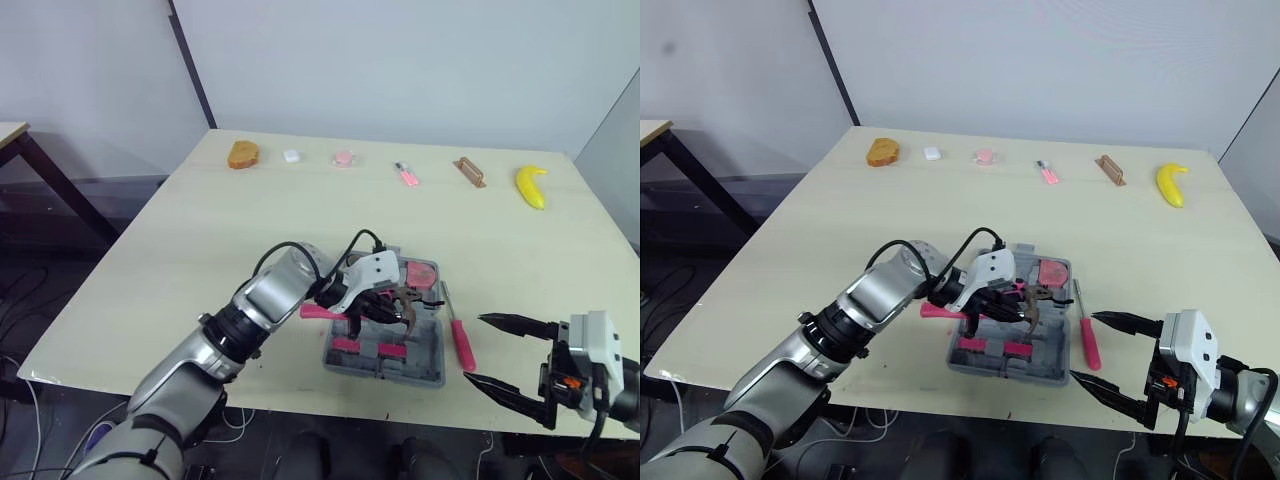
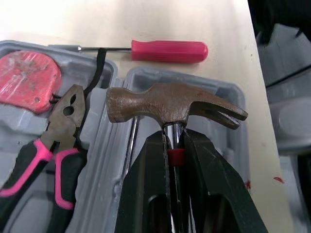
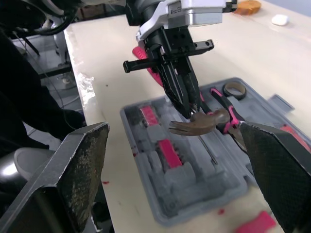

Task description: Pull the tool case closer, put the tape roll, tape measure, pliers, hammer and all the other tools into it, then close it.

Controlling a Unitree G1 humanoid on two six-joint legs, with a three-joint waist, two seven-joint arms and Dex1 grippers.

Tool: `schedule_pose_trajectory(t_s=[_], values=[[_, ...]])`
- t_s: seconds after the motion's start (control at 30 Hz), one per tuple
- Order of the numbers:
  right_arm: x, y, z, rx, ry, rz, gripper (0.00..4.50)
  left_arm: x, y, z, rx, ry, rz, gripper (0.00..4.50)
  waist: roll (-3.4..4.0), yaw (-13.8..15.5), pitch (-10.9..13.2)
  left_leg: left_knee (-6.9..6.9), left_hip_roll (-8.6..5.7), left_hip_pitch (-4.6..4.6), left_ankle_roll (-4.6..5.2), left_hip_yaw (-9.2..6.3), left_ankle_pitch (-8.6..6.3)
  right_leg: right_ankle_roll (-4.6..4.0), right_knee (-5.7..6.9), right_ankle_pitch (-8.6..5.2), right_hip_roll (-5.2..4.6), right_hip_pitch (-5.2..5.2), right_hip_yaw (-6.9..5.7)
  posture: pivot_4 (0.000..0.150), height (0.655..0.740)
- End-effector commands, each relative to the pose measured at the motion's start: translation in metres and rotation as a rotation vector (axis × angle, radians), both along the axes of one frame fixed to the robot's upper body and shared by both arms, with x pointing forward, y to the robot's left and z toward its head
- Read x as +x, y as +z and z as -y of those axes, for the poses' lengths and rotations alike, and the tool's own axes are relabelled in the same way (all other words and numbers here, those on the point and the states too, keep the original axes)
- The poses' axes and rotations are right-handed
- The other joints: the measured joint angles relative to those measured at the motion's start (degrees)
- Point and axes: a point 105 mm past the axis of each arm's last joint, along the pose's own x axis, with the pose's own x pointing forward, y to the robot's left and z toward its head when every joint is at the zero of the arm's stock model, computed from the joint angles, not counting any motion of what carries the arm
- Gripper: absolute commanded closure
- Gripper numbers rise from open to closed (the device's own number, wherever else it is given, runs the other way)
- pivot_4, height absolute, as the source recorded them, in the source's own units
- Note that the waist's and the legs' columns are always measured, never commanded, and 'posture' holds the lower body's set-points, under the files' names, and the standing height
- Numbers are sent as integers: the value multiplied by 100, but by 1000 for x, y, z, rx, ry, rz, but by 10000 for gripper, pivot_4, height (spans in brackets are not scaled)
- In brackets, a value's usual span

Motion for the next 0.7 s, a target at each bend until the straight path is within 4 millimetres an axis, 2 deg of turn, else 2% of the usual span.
schedule_pose_trajectory(t_s=[0.03,0.4,0.7], values=[[-2,10,4,-20,2,46,0,-2,1,13,30,-64,48,44925,0,1,0,0,0,0,0,0,0,0,0,0,1,0,2,1500,7400],[-5,8,9,-28,-56,48,0,-6,-16,43,130,-95,75,44925,1,-1,0,0,0,0,0,-2,0,0,0,0,4,0,5,1500,7400],[-7,8,5,-20,-79,58,0,-2,-26,51,181,-115,93,44925,3,-4,0,0,1,0,0,-5,0,0,0,-1,6,0,6,1500,7400]])
